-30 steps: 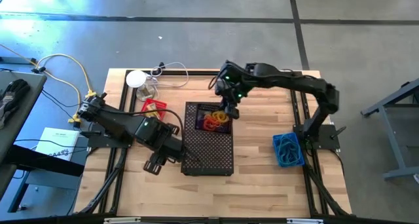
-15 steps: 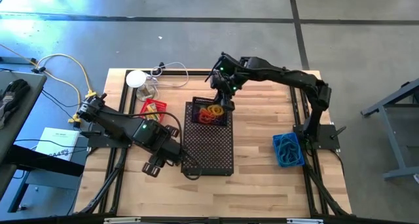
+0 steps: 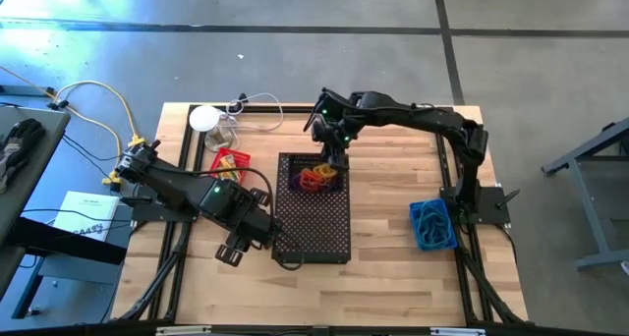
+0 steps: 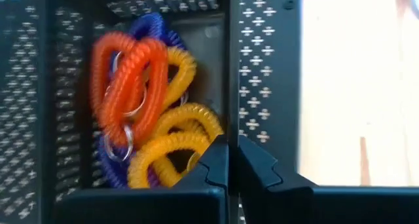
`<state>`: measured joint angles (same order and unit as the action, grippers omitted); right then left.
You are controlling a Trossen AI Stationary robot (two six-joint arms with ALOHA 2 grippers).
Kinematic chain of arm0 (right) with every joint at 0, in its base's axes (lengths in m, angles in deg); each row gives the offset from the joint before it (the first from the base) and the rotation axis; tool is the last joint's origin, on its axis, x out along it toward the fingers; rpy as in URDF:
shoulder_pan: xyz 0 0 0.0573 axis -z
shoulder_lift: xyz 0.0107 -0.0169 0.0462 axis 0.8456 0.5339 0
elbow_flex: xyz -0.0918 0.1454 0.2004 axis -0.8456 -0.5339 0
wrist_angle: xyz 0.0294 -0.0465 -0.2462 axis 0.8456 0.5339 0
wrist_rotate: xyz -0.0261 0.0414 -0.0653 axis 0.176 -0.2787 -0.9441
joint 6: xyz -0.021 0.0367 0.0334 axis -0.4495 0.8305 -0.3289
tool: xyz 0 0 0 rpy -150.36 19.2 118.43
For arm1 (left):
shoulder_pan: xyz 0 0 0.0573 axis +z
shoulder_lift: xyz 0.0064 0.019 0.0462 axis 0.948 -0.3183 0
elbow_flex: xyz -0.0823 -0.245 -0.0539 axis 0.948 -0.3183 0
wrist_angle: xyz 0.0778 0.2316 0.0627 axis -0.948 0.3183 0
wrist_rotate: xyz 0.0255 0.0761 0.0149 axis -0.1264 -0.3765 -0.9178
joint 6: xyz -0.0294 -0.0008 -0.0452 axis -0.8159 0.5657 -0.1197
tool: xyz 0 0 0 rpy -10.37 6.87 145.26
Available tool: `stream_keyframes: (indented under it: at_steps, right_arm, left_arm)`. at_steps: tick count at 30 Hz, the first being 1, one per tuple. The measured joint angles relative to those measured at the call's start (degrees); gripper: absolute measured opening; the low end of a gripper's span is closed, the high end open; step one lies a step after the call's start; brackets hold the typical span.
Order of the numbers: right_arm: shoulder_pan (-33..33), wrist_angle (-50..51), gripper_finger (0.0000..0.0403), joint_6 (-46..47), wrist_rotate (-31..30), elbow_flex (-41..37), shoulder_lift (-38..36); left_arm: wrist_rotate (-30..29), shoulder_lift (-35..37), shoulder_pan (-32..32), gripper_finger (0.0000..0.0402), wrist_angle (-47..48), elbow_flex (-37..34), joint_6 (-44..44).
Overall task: Pick & Place Office Desk Supplies
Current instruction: Put the black bin on the shelf, then put the red bin on the shelf
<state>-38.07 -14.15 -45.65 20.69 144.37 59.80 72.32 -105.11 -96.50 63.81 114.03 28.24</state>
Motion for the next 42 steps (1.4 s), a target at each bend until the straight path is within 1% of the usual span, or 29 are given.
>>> stream_keyframes:
  at_steps: [2,4,10,14,17,19,22,26,31,33,35,37,42]
  right_arm:
    - [-0.22,-0.18,0.001,0.07,-2.55,0.0,0.02]
    - [-0.74,-0.81,0.0024,0.2,-3.81,0.0,-0.02]
    - [-1.38,-1.74,0.009,1.29,-7.49,0.02,-0.72]
    - [-1.62,-1.5,0.0133,1.42,-8.35,0.01,-1.06]
    - [-2.46,-1.46,0.0159,1.42,-9.42,0.13,-2.71]
    - [-3.31,0.26,0.0171,1.18,-11.8,0.13,-4.58]
    - [-5.42,0.71,0.0179,1.07,-17.39,0.2,-7.68]
    - [-9.13,1.46,0.018,3.32,-22.59,0.22,-11.87]
    - [-14.96,5.67,0.018,9.45,-25.61,0.22,-16.01]
    - [-17.19,8.43,0.018,13.19,-25.44,0.17,-16.94]
    - [-20.27,10.44,0.018,16.61,-25.06,0.18,-17.14]
    - [-23.29,13.35,0.018,18.27,-24.3,0.19,-17.13]
    - [-29.64,15.2,0.0181,21.27,-24.09,-0.17,-16.94]
  left_arm:
    - [0.0,0.0,0.0,0.0184,0.0,0.0,-0.03]
    - [0.0,0.0,0.0,0.0184,0.0,0.0,-0.04]
    - [0.02,0.0,0.0,0.0184,0.0,0.0,0.22]
    - [0.02,0.0,0.0,0.0184,0.02,0.0,0.22]
    - [0.02,0.0,0.0,0.0184,0.26,0.0,0.17]
    - [0.04,0.0,0.0,0.0184,0.33,0.0,0.16]
    - [0.07,0.02,0.01,0.0184,0.45,0.0,-0.22]
    - [0.07,0.02,0.0,0.0184,2.09,0.0,-1.62]
    - [-0.24,1.44,1.26,0.0184,2.17,0.0,-2.5]
    - [-2.81,3.26,2.82,0.0184,2.14,-0.19,-4.5]
    - [-5.11,6.22,5.31,0.0184,1.88,-2.05,-6.18]
    - [-5.35,10.39,8.38,0.0184,2.19,-5.72,-6.83]
    - [-5.77,21.94,15.74,0.0184,0.8,-20.48,-12.15]
